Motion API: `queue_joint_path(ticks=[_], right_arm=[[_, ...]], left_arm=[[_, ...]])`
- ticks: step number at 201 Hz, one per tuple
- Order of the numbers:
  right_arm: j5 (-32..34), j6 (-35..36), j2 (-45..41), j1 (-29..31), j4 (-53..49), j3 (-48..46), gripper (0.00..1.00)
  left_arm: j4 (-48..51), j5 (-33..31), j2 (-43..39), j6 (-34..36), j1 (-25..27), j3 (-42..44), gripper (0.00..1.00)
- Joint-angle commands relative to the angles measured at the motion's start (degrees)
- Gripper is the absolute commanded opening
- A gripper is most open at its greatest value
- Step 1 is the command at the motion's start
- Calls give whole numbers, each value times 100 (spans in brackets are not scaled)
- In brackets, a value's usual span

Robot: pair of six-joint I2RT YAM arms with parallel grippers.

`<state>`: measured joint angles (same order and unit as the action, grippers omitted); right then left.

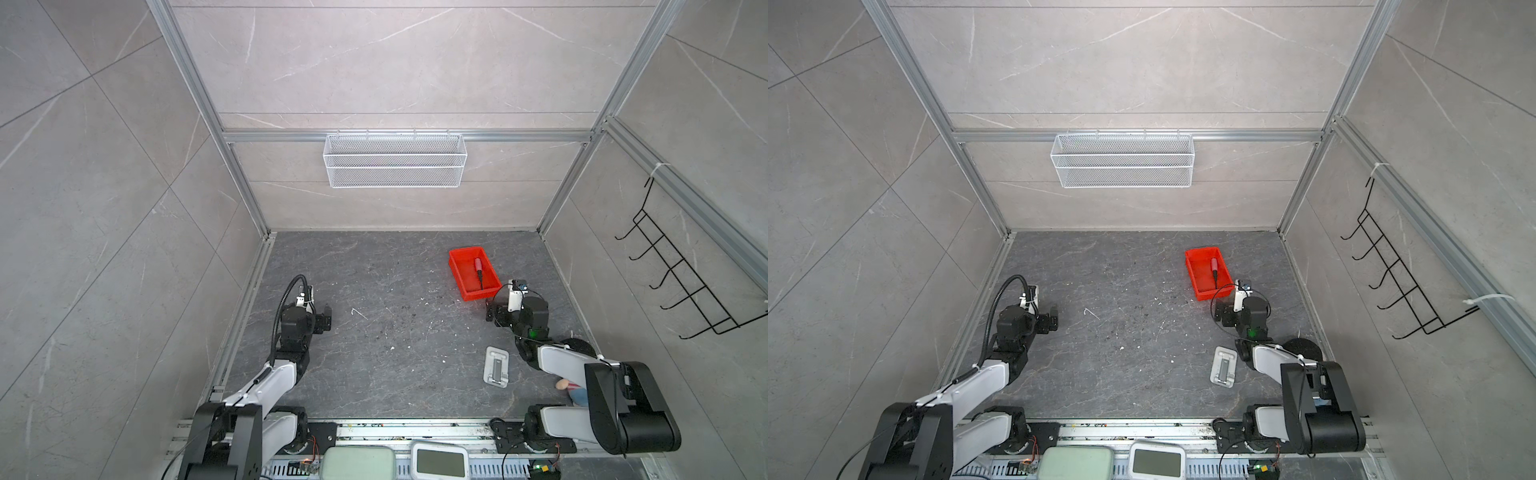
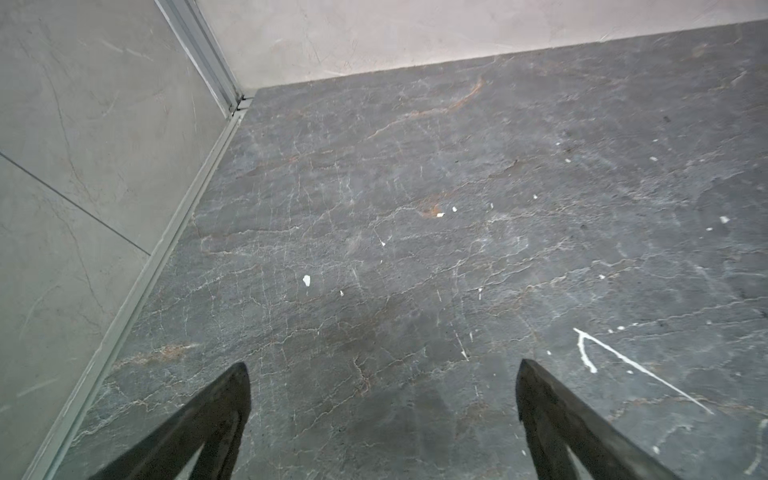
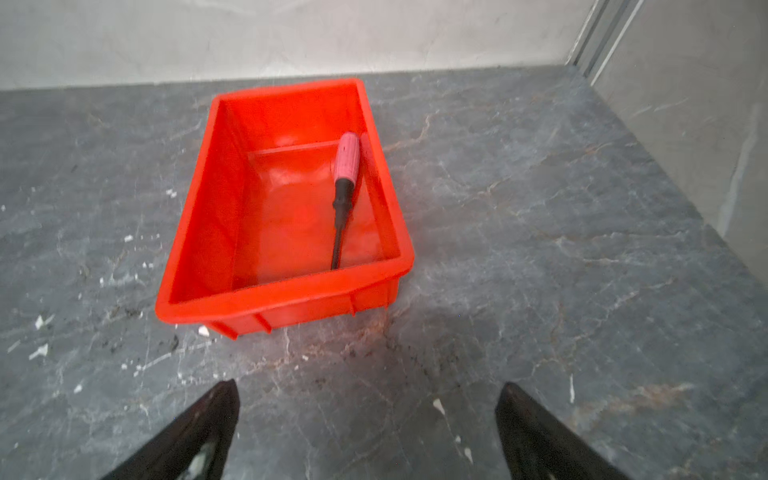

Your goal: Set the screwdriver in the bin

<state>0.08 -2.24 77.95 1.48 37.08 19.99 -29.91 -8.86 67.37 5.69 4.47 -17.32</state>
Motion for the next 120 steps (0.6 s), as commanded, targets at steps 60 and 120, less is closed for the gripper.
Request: queue_joint_path(ticks=[60, 120], right_arm=[[49, -102, 777, -7, 1655, -191, 99], [154, 25, 844, 147, 1455, -40, 99]], left_arm=[[-2041, 516, 1824, -391, -525, -190, 100], [-1727, 714, 1868, -640, -835, -386, 100]])
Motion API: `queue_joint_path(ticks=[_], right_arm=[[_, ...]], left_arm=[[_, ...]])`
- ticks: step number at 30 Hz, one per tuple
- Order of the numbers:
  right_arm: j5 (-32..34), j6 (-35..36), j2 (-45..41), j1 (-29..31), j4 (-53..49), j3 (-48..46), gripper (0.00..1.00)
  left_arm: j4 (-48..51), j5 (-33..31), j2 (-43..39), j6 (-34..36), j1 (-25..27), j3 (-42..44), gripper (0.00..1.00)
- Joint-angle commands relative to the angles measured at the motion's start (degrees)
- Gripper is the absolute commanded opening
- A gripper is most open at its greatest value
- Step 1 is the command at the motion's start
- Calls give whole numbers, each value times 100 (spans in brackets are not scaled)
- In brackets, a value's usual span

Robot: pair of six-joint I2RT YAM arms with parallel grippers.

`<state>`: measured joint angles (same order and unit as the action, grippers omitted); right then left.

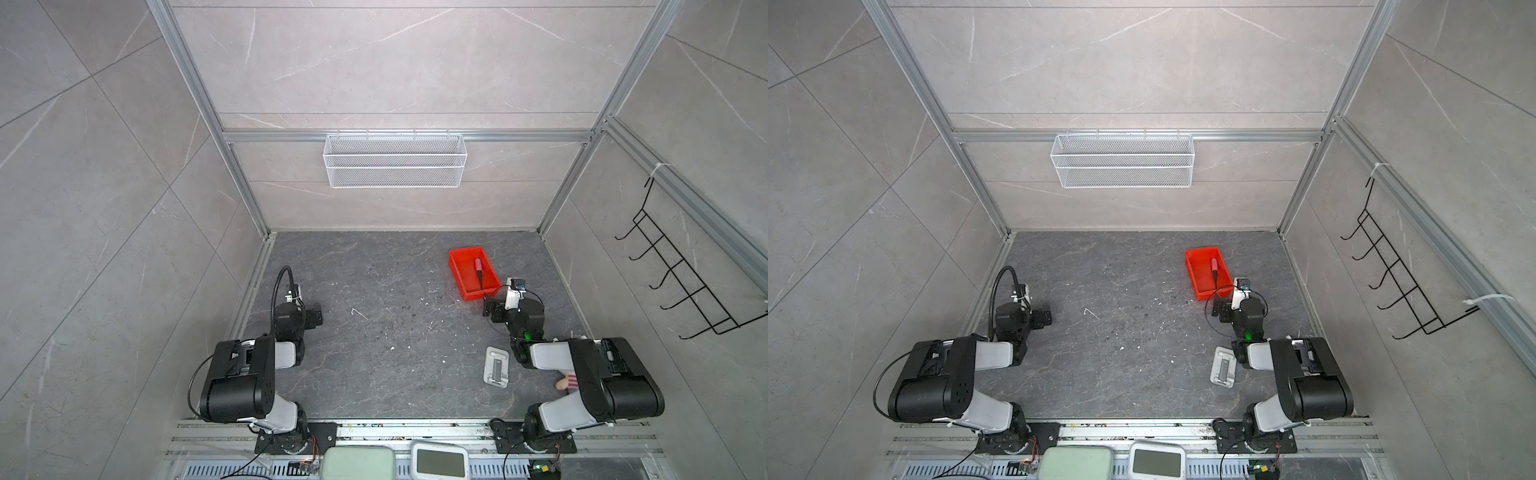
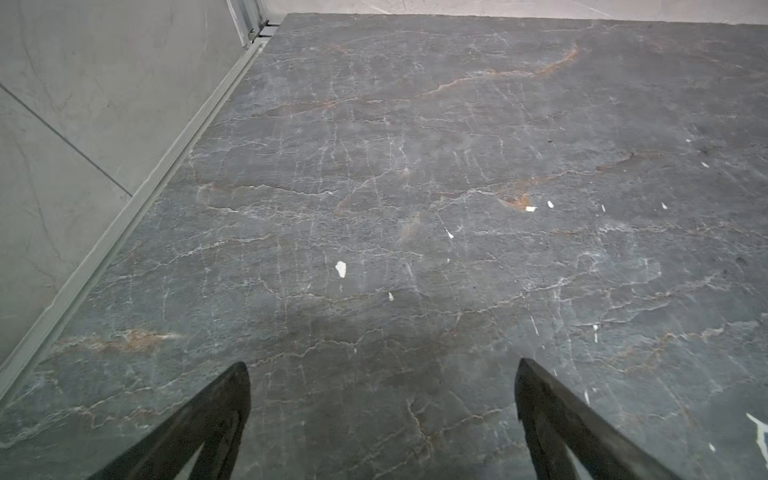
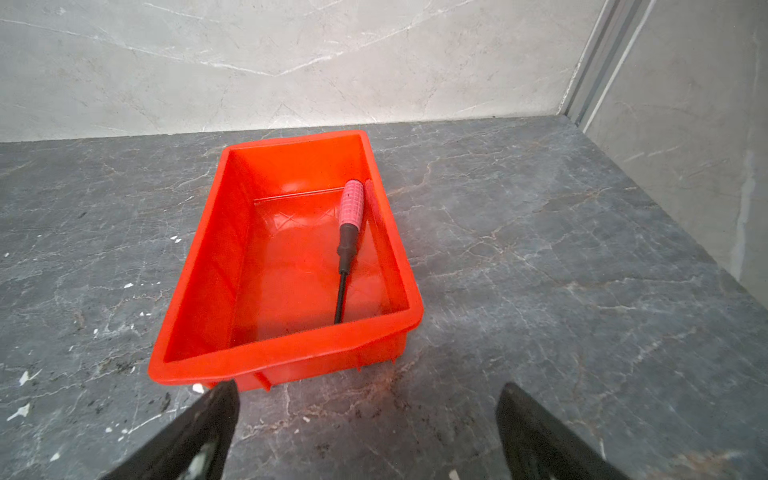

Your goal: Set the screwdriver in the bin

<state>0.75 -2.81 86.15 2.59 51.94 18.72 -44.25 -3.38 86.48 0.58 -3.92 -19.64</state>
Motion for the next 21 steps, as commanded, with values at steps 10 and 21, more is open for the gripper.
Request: queue_joint_path(ticks=[10, 21], right_arm=[[137, 100, 34, 60, -43, 97, 99], [256, 219, 48, 193, -185, 176, 99]], left_arm=[[-343, 166, -44, -129, 0, -135, 100], [-339, 171, -43, -129, 1, -131, 100]])
